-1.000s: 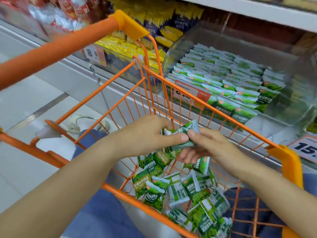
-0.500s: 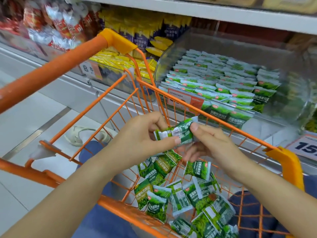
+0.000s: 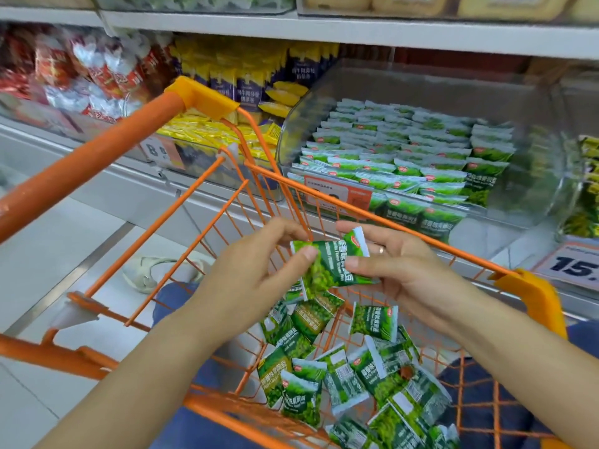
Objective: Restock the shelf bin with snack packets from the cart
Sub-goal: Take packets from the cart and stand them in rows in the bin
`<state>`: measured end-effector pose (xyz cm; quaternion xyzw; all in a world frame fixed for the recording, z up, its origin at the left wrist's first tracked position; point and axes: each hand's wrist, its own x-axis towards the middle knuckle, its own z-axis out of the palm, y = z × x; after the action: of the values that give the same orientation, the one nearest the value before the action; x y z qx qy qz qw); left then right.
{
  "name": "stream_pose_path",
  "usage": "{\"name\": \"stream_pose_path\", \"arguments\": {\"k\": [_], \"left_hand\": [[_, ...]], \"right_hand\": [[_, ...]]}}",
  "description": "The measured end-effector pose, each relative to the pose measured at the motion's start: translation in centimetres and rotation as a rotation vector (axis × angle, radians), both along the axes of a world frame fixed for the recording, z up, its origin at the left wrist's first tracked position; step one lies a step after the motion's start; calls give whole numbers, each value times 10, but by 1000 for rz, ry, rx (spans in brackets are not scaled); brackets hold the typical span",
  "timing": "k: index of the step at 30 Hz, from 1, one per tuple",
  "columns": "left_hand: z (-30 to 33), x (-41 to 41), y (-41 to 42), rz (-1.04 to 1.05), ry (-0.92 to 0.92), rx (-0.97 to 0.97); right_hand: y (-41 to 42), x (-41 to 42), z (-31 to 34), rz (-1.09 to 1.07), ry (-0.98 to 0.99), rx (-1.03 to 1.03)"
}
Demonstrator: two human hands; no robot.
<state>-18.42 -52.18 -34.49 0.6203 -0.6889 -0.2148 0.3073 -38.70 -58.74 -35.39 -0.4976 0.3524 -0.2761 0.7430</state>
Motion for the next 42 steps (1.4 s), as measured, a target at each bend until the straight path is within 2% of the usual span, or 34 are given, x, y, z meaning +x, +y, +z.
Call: {"name": "stream_pose_path", "arguments": {"k": [3,9,14,17,19,21,23,24,26,29,31,34,37,40,42], "left_hand": [[-3,0,-4,-59,-104,61],[-5,-3,-5,-87,-92,52],[-4,-5,-5,-102,-33,183],[-2,-12,-2,-164,-76,262],[2,-15,-2,-197,-34,304],[7,-18,-6,-153,118,332],[14,-23,-13,-101,258,313],[16,-28,-17,-103,272,287],[21,-39,-24,-123,222,215],[29,-54,-37,-142,35,72],[37,-66,-47,-127,-54,-8],[51,-88,-67,-71,76,-14],[64,-119,-98,-116,116,-59],[69,-152,-139,-177,64,-54],[64,-172,-169,-190,-55,-47]], "right_hand": [[1,1,-1,-10,29,-122],[0,1,-2,-82,48,-300],[-1,-1,-3,-150,63,-392],[-4,-6,1,-187,19,-347],[-5,-8,4,-207,44,-398],[-4,-8,6,-217,93,-486],[-4,-7,6,-218,124,-549],[-3,-7,6,-218,130,-564],[-2,-9,10,-218,139,-574],[-3,-22,22,-263,216,-678],[-9,-45,30,-404,320,-855],[-27,-100,38,-723,434,-1037],[-53,-149,41,-897,623,-961],[-84,-172,41,-852,741,-690],[-101,-173,44,-826,741,-579]]}}
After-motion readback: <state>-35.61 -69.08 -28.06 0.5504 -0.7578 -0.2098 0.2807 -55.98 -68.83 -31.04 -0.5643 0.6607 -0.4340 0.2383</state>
